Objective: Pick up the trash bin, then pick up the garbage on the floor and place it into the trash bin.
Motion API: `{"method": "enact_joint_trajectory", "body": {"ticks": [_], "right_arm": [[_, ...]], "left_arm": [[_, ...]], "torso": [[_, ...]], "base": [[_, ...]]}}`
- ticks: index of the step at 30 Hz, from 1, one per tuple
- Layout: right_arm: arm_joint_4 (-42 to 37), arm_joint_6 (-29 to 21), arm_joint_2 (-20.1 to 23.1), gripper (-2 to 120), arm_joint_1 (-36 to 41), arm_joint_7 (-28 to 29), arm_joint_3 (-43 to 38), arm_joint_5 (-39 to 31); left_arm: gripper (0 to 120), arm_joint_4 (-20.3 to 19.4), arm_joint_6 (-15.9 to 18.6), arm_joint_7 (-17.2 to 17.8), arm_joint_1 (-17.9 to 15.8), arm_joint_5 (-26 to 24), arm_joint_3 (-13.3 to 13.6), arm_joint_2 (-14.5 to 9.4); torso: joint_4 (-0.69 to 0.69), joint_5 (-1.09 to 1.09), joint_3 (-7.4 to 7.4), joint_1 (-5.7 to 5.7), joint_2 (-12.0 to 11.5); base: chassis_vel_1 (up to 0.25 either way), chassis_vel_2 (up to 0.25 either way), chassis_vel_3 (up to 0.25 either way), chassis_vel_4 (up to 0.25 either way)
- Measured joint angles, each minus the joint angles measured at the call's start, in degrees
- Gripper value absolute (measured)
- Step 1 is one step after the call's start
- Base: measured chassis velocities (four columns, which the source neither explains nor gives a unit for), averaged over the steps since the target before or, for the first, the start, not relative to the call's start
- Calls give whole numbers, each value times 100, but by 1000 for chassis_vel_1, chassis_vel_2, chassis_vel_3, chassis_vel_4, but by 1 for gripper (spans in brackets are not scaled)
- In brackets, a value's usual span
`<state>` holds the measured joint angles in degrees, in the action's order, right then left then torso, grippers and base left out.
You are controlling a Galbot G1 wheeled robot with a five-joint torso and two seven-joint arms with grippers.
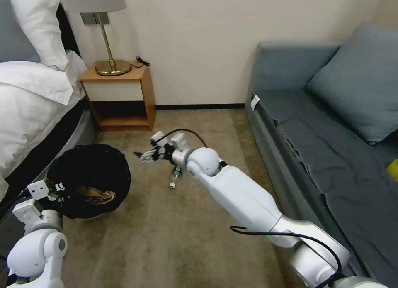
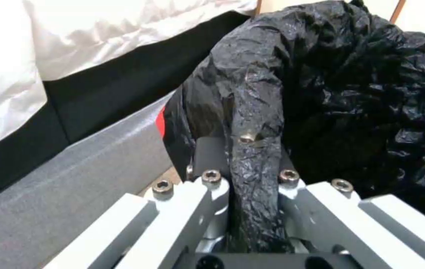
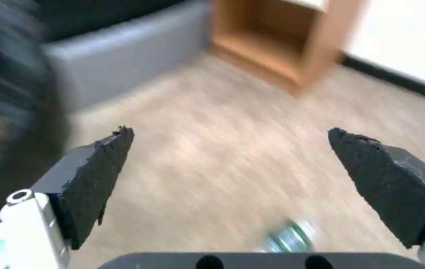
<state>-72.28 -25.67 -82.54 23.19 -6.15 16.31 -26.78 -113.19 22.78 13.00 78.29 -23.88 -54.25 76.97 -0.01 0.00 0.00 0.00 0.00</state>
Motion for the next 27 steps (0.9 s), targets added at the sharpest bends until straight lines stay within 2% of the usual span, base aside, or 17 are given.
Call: {"method": "enact_joint_trajectory", "body": {"ticks": [3,9,27], "right_arm": [[541,-10,-4,100,200,280,-241,349],[878,-9,-10,100,509,454,-586,576],[1021,73,0,100,961,553,-1076,564]], "left_arm": [[4,19,-41,-22,43,-40,-97,-50],[4,110,-108,-54,83,-85,-184,-109],[4,164,-171,-59,135,-13,-85,-44]], "torso": [[0,0,0,0,0],[0,0,0,0,0],[0,0,0,0,0]], "base": [[0,0,0,0],[0,0,0,0],[0,0,0,0]]}}
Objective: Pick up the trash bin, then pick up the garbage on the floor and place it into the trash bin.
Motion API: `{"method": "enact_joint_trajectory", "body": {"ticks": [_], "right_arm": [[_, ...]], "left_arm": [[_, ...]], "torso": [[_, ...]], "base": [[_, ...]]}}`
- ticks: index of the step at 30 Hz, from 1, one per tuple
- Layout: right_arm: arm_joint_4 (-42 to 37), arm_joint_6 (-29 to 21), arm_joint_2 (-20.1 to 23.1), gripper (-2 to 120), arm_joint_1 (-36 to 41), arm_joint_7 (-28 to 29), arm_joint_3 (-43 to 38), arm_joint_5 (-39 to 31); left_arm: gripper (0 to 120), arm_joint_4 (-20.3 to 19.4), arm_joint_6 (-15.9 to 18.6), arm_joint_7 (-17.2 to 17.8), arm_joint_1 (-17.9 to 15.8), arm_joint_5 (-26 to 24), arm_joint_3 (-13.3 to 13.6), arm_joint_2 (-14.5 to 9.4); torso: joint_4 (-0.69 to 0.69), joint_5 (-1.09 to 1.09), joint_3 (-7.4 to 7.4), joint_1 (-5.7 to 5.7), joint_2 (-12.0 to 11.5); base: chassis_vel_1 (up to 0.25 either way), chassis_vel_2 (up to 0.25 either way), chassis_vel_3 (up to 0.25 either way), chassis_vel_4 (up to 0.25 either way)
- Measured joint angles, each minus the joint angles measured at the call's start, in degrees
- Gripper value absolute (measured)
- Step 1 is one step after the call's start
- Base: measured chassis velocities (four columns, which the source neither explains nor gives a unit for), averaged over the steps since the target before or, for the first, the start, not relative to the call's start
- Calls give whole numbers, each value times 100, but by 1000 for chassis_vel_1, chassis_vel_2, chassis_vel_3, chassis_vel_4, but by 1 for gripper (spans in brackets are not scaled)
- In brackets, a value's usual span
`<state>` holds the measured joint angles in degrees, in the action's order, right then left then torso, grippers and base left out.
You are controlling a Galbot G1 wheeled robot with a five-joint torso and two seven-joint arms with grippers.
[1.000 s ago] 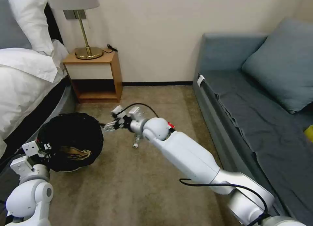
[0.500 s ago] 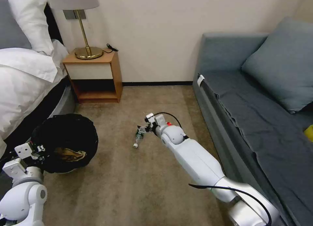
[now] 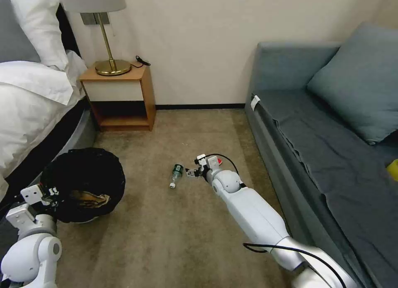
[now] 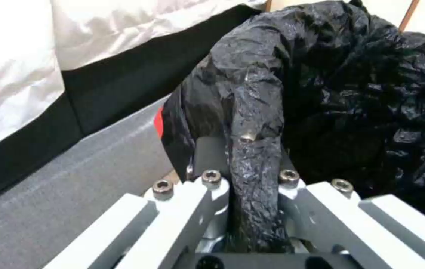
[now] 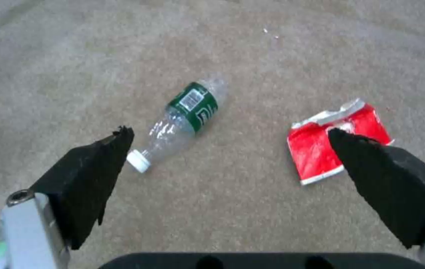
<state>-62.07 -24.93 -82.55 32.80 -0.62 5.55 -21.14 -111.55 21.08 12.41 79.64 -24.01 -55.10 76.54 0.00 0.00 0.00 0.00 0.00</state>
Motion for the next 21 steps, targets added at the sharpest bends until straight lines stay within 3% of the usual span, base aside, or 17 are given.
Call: {"method": "enact_joint_trajectory", "body": {"ticks": [21], "right_arm": [[-57,109,76,100,45,-126,38,8]], "left_arm": [[4,-189,2,14,93,167,9,183]], "torso": [[0,0,0,0,0]], "base": [[-1,3,2,-3]]}}
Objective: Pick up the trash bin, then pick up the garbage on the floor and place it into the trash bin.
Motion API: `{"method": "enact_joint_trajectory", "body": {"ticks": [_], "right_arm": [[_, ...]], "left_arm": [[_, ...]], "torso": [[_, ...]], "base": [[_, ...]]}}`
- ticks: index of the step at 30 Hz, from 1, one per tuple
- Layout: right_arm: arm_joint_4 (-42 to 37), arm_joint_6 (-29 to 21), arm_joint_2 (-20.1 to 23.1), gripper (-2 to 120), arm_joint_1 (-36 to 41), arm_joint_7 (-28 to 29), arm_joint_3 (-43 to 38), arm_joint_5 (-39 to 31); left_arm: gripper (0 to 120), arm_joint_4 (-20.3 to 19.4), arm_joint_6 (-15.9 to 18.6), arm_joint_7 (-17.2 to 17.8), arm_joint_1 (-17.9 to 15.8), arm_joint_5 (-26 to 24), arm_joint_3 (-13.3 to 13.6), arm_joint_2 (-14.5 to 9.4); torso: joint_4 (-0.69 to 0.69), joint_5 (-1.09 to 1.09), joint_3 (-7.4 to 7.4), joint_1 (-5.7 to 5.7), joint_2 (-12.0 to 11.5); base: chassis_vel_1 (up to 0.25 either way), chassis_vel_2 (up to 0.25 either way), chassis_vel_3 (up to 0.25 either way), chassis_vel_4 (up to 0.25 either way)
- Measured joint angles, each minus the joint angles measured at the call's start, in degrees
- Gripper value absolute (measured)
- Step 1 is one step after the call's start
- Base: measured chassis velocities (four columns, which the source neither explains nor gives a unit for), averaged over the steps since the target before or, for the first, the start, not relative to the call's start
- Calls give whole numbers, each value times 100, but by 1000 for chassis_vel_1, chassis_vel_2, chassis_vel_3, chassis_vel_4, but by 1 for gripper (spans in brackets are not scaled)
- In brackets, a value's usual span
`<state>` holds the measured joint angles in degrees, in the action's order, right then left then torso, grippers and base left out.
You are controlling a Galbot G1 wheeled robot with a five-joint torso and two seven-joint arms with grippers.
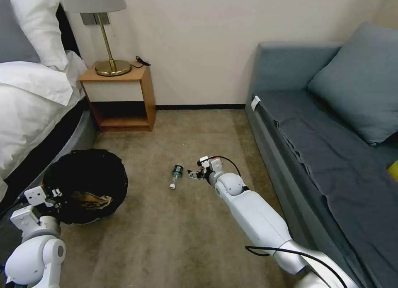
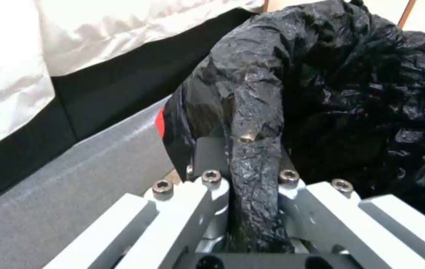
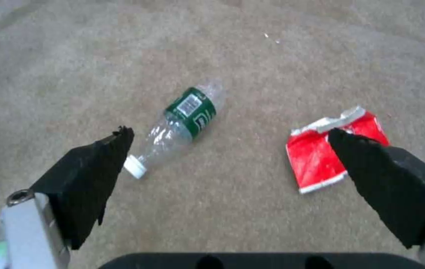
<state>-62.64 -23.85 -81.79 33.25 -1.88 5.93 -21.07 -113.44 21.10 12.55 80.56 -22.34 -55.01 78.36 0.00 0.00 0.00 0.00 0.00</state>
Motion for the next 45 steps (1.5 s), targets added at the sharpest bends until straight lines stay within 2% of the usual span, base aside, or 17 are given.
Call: {"method": "enact_joint_trajectory", "body": {"ticks": [45], "right_arm": [[-25,2,-71,100,123,-15,8,154]], "left_arm": [[4,-61,-39,-7,144,-6,-28,55]], "torso": [[0,0,0,0,0]], "base": [[-65,66,64,-66]]}}
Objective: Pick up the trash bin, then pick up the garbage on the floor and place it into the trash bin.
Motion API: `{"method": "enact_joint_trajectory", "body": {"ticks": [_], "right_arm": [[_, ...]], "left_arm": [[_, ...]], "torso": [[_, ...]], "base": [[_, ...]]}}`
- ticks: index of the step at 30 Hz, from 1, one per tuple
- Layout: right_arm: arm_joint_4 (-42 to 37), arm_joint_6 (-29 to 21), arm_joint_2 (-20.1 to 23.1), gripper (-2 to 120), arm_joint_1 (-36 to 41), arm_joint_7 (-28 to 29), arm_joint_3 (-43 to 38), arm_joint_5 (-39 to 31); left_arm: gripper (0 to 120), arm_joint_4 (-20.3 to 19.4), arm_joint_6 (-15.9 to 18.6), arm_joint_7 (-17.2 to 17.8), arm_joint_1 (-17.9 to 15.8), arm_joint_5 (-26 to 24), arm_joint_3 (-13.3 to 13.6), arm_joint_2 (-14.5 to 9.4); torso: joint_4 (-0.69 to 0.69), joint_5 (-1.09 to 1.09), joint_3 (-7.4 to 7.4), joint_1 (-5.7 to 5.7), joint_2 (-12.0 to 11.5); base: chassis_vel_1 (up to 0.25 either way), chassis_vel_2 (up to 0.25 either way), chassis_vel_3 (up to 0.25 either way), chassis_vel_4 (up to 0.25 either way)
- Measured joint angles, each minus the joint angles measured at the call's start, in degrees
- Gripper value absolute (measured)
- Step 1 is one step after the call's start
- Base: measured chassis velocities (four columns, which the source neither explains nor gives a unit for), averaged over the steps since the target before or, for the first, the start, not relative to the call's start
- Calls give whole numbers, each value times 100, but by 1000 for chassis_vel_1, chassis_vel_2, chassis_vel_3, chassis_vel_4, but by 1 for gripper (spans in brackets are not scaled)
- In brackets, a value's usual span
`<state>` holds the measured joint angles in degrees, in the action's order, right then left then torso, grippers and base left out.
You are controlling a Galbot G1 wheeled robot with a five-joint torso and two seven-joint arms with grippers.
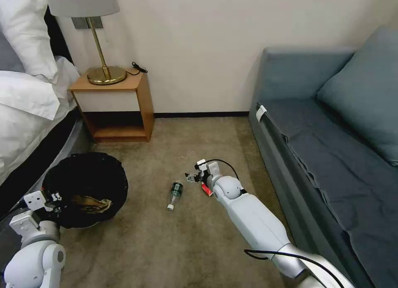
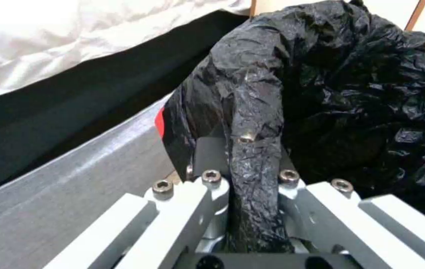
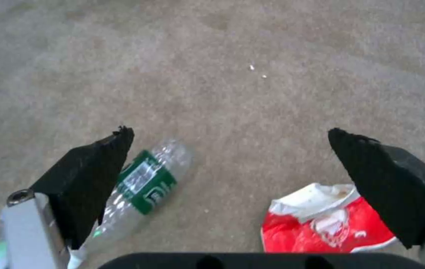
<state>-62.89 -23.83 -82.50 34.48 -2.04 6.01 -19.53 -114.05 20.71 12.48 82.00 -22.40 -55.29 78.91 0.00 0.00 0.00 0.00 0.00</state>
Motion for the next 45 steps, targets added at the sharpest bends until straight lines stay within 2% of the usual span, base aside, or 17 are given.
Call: {"method": "enact_joint_trajectory", "body": {"ticks": [31,45], "right_arm": [[-117,-21,72,100,132,-17,33,69],[-73,-149,-27,100,90,-9,259,35]], "left_arm": [[4,-108,32,52,1,-65,-10,24],[4,-141,48,54,16,-153,-41,-72]], "torso": [[0,0,0,0,0],[0,0,0,0,0]], "base": [[-65,64,66,-65],[-53,55,65,-50]]}}
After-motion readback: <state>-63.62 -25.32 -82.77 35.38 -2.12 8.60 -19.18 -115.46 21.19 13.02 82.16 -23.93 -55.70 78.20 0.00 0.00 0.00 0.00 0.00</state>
